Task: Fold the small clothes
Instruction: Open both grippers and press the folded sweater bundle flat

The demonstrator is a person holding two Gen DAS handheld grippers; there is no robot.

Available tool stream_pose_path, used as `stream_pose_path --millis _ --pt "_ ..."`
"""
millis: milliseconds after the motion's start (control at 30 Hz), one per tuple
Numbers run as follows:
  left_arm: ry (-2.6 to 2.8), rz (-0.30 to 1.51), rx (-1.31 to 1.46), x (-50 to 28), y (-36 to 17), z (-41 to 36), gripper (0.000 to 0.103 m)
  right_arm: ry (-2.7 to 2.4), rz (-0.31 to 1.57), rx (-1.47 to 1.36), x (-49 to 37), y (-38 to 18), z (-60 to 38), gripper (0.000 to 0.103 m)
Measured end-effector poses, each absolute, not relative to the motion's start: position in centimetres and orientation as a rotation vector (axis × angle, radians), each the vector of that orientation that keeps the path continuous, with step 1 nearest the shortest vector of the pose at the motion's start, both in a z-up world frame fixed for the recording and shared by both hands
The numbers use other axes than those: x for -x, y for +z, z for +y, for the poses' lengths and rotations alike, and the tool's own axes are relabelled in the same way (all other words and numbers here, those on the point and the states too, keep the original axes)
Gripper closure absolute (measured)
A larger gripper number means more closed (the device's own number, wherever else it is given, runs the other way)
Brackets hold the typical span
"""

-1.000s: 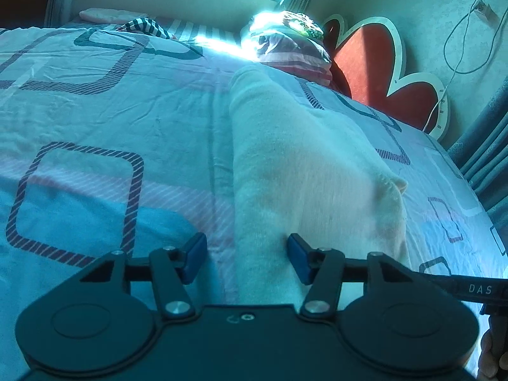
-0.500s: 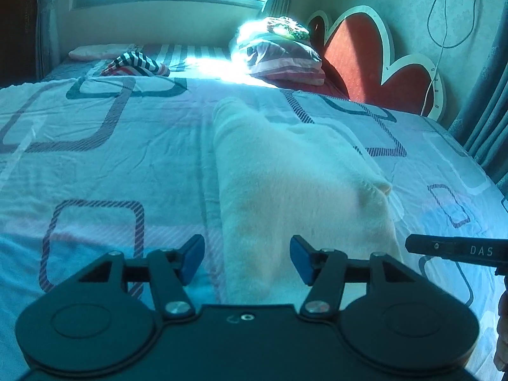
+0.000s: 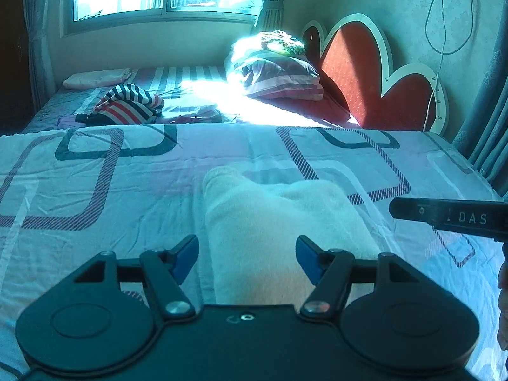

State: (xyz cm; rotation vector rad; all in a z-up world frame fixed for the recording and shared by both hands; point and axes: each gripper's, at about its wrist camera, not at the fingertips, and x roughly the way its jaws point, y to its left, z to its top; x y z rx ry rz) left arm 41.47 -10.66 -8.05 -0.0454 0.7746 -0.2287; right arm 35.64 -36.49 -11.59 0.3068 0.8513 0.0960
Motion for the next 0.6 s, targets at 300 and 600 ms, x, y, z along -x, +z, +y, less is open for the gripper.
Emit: stream_pose_path --millis 300,600 --pt "-0.22 0.848 0.139 -45.7 -12.3 -10.1 0.055 0.052 0.952 -0.354 -38.7 -17.5 -34.8 0.065" --pt "-0.218 0.902 0.271 -46.8 -15.0 -7.3 0.043 0.045 0.941 -0.331 -39.1 -19.7 -35.6 0.065"
